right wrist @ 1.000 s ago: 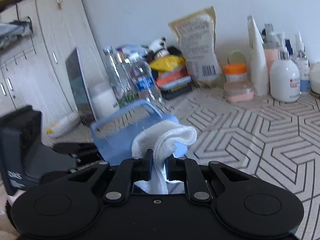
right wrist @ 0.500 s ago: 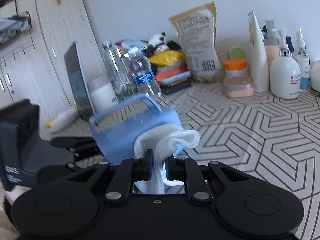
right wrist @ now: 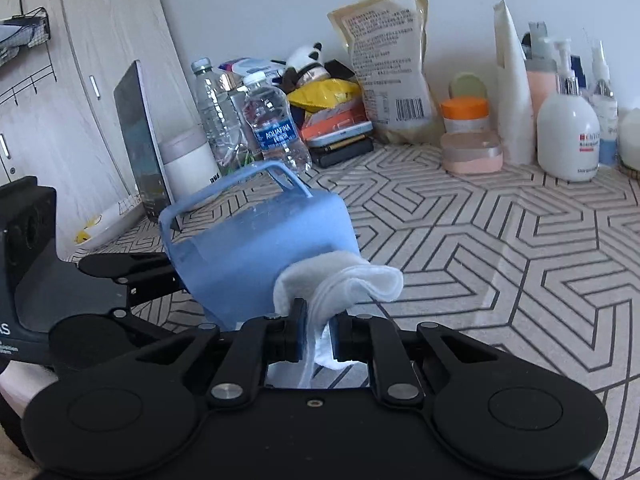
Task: Clean container
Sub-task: 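Rub the cloth across the container's wall near its rim with the right tool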
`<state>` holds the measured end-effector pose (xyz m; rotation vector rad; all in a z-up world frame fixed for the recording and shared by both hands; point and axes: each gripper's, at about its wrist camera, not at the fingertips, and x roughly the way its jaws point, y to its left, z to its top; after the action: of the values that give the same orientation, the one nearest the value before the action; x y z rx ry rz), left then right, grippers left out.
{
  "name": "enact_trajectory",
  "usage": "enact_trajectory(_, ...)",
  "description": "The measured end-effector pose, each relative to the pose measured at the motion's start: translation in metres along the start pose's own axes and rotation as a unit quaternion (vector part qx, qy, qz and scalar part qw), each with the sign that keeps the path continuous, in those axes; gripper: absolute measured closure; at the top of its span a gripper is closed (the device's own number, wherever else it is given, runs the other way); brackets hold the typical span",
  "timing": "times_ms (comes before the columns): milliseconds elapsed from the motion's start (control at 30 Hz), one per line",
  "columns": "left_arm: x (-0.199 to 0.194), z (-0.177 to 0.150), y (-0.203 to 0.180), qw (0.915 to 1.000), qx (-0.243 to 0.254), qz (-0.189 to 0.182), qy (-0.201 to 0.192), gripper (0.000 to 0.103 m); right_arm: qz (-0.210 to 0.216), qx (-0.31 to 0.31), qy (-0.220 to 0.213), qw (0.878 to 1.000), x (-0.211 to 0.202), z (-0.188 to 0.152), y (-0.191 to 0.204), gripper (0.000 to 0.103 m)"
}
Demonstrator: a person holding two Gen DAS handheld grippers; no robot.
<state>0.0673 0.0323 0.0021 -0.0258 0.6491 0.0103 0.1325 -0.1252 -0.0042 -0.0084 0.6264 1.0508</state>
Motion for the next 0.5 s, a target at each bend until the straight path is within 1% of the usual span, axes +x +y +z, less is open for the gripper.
enact_trajectory(100, 0.000, 0.000, -0.001, 1.0000, 0.001, -0.002, 0.000, 0.027, 0.026, 0.011, -0.032, 0.999, -0.012, 0.003, -0.002, 0.086)
enact_trajectory(200, 0.000, 0.000, -0.001, 1.0000, 0.003, -0.004, 0.001, 0.027, 0.034, 0.010, -0.044, 0.998, -0.016, 0.005, -0.001, 0.086)
enact_trajectory(267, 0.000, 0.000, -0.001, 1.0000, 0.003, -0.004, 0.001, 0.027, 0.032, 0.009, -0.041, 0.999, -0.015, 0.005, 0.000, 0.086)
enact_trajectory(500, 0.000, 0.001, -0.001, 1.0000, 0.004, -0.004, 0.001, 0.027, 0.007, 0.009, -0.009, 1.000, -0.004, 0.001, -0.001, 0.086)
